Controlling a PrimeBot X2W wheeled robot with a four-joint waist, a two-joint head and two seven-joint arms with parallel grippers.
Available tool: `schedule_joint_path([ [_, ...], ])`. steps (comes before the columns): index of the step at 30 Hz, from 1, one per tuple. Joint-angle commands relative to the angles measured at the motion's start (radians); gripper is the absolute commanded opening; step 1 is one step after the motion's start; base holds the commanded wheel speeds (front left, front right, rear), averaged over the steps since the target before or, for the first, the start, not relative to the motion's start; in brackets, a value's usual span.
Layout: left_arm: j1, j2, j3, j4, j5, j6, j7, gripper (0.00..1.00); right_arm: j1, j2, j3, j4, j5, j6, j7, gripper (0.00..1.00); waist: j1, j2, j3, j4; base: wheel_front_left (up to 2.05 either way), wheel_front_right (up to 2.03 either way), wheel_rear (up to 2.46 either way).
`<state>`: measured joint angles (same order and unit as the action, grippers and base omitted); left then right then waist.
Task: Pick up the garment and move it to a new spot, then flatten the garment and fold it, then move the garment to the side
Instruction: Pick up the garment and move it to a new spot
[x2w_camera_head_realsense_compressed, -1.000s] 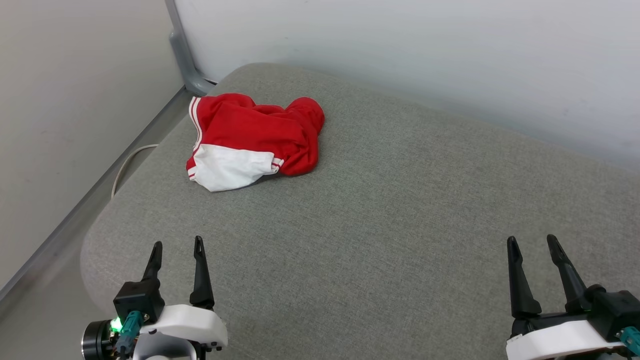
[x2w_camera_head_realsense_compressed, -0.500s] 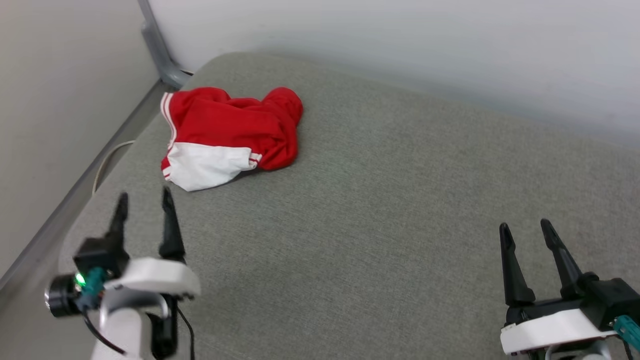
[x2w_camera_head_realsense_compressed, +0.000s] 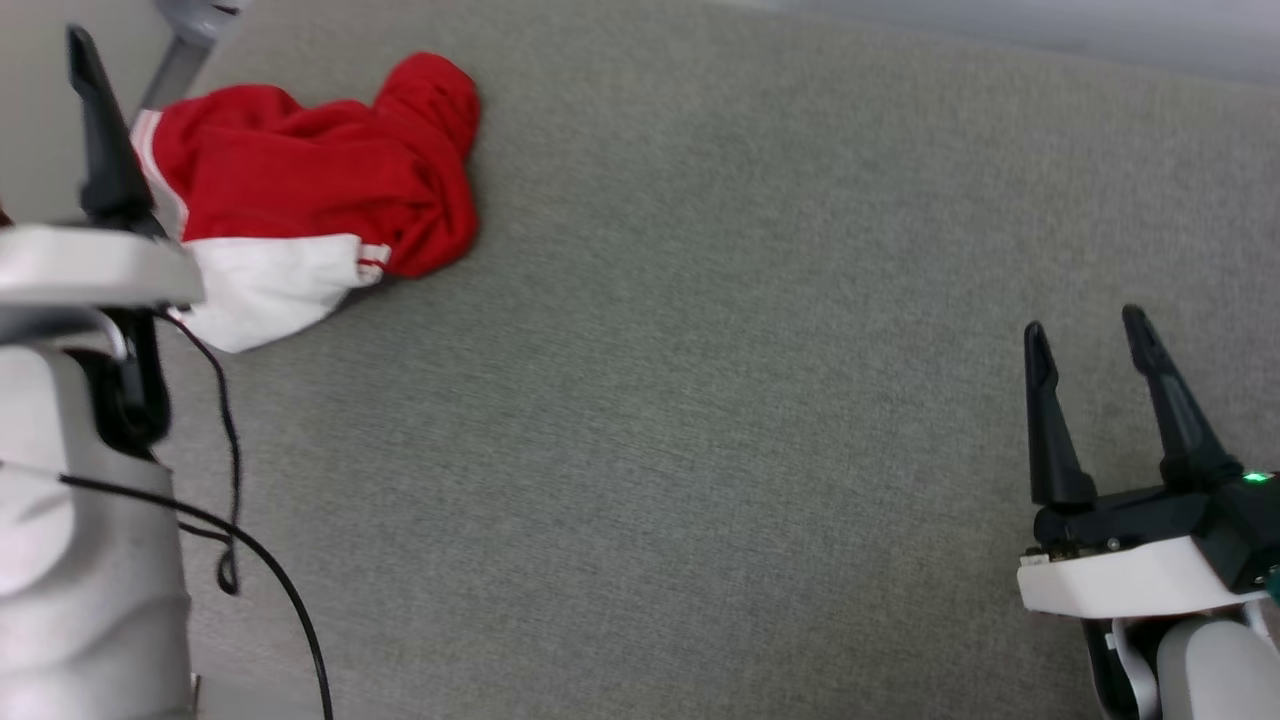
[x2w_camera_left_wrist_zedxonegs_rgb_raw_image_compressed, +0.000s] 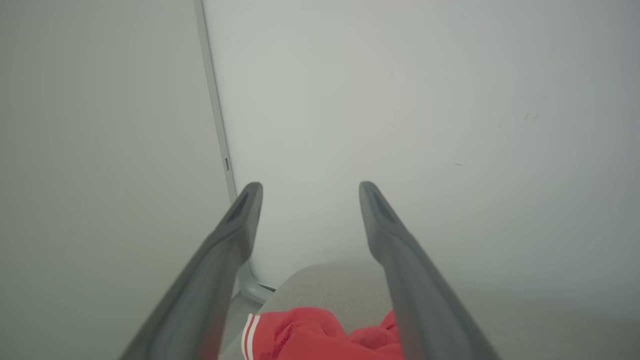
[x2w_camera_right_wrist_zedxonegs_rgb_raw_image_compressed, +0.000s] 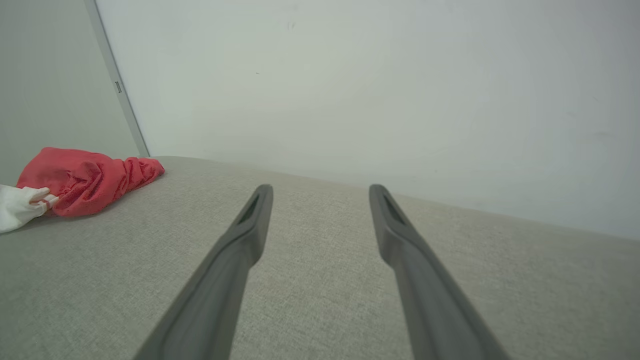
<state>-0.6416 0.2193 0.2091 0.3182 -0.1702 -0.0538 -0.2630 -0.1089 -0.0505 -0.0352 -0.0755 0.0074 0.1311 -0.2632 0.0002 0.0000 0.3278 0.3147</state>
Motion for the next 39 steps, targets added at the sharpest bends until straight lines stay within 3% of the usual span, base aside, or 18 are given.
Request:
schedule_joint_path([
  [1, -0.041, 0.013, 0.004, 0.016, -0.003, -0.006, -0.001, 1.0, -0.023, 0.001, -0.002, -0.015, -0.008, -0.001, -0.002, 1.0, -0.0002, 0.0, 0.081, -0.047, 0.0, 0.0, 0.0],
  [8, -0.219, 0.112, -0.001, 0.104, -0.053, -0.044, 0.124, 1.0, -0.063, -0.011, -0.008, -0.07, -0.026, -0.001, -0.002, 1.0, -0.0002, 0.0, 0.175, -0.072, 0.0, 0.0, 0.0],
  [12, -0.291, 0.159, -0.024, 0.172, -0.109, -0.064, 0.279, 1.0, -0.076, -0.017, -0.014, -0.087, -0.03, -0.001, -0.002, 1.0, -0.0002, 0.0, 0.211, -0.078, 0.0, 0.0, 0.0],
  [18, -0.336, 0.217, -0.074, 0.271, -0.206, -0.074, 0.599, 1.0, -0.086, -0.026, -0.02, -0.101, -0.032, -0.001, -0.002, 1.0, -0.0002, 0.0, 0.247, -0.087, 0.0, 0.0, 0.0],
  [26, -0.283, 0.298, -0.159, 0.308, -0.432, -0.075, 0.905, 1.0, -0.104, -0.038, -0.02, -0.114, -0.033, -0.001, -0.002, 1.0, -0.0002, 0.0, 0.278, -0.103, 0.0, 0.0, 0.0],
  [32, -0.256, 0.305, -0.208, 0.394, -0.525, -0.075, 1.068, 1.0, -0.112, -0.045, -0.018, -0.12, -0.036, -0.001, -0.002, 1.0, -0.0002, 0.0, 0.299, -0.111, 0.0, 0.0, 0.0],
  [39, -0.263, 0.263, -0.266, 0.507, -0.52, -0.074, 1.085, 1.0, -0.121, -0.052, -0.011, -0.112, -0.037, -0.001, -0.002, 1.0, -0.0002, 0.0, 0.312, -0.117, 0.0, 0.0, 0.0],
])
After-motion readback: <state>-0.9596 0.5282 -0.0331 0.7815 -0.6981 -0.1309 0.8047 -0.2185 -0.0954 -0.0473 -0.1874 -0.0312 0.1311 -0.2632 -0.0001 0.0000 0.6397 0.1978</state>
